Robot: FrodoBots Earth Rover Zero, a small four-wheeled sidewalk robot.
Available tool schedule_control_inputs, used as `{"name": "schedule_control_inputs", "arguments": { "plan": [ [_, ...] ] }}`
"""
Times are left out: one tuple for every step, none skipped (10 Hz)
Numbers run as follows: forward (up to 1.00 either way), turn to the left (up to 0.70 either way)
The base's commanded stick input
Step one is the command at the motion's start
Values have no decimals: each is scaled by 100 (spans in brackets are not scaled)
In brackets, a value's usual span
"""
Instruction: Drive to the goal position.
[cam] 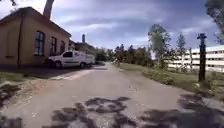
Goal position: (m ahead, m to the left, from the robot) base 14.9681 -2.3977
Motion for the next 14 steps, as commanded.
{"name": "schedule_control_inputs", "arguments": {
  "plan": [
    [70, 6],
    [70, 6],
    [70, 6],
    [70, 6],
    [70, 6],
    [70, 6],
    [70, 6],
    [70, 6],
    [70, 6],
    [70, 6],
    [70, 6],
    [70, 6],
    [70, 6],
    [70, 6]
  ]
}}
